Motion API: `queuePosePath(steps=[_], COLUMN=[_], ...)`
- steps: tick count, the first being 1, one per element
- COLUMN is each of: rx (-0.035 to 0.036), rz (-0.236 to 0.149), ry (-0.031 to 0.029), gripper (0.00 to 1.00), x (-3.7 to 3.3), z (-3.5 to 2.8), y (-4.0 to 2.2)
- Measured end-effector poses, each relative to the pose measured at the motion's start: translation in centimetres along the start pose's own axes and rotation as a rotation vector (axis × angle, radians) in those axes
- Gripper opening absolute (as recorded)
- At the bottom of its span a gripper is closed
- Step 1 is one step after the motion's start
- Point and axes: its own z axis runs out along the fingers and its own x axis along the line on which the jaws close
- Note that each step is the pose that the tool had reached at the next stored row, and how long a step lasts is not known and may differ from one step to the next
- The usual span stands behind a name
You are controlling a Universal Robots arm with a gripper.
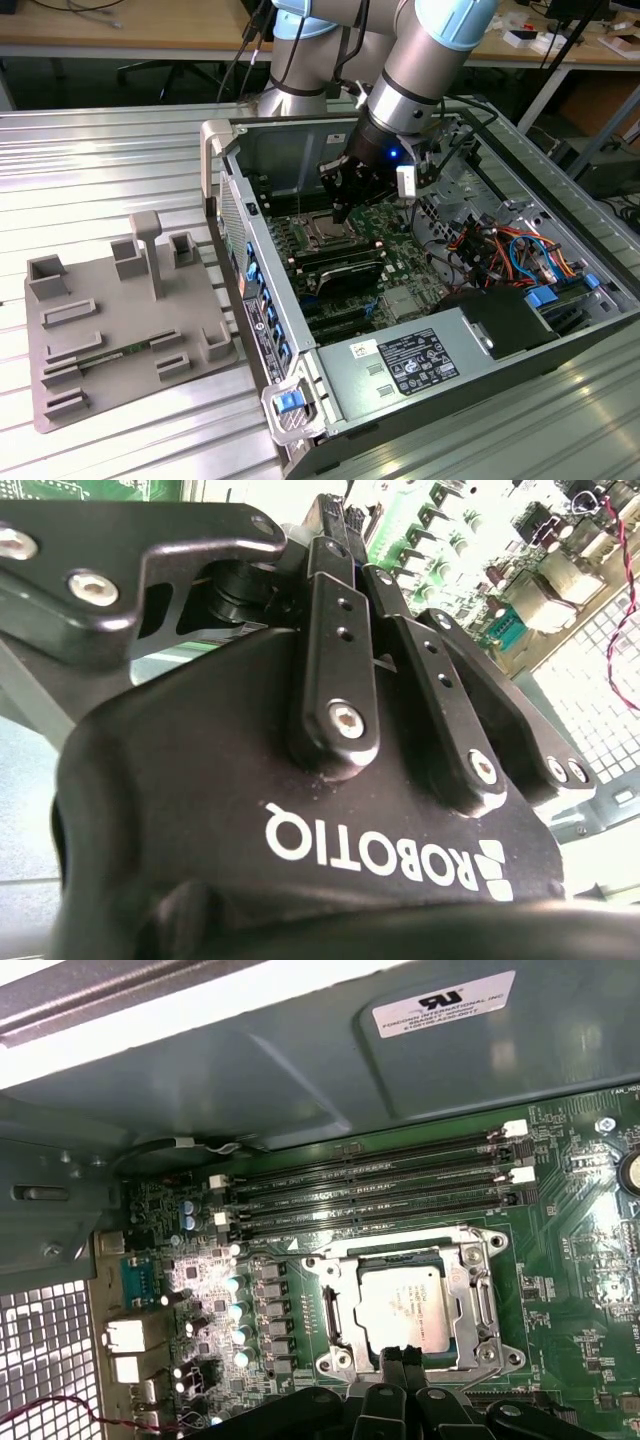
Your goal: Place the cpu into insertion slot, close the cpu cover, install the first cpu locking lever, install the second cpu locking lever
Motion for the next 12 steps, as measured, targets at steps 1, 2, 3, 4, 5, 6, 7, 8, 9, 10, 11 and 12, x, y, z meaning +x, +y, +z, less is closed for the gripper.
queuePosePath(steps=[1, 2, 3, 4, 5, 6, 7, 8, 9, 10, 11, 12], rx=[0.0000, 0.0001, 0.0002, 0.0002, 0.0004, 0.0005, 0.0005, 0.0006, 0.0007, 0.0008, 0.0008, 0.0008], rz=[-0.001, -0.002, -0.003, -0.003, -0.005, -0.006, -0.007, -0.008, -0.008, -0.010, -0.011, -0.011], ry=[0.0000, 0.0000, 0.0001, 0.0000, 0.0000, 0.0000, 0.0001, 0.0001, 0.0001, 0.0000, 0.0001, 0.0000], gripper=[0.11, 0.11, 0.11, 0.11, 0.11, 0.11, 0.11, 0.11, 0.11, 0.11, 0.11, 0.11], x=[0.00, 0.00, 0.00, 0.00, 0.00, 0.00, 0.00, 0.00, 0.00, 0.00, 0.00, 0.00], z=[0.00, 0.00, 0.00, 0.00, 0.00, 0.00, 0.00, 0.00, 0.00, 0.00, 0.00, 0.00], y=[0.00, 0.00, 0.00, 0.00, 0.00, 0.00, 0.00, 0.00, 0.00, 0.00, 0.00, 0.00])
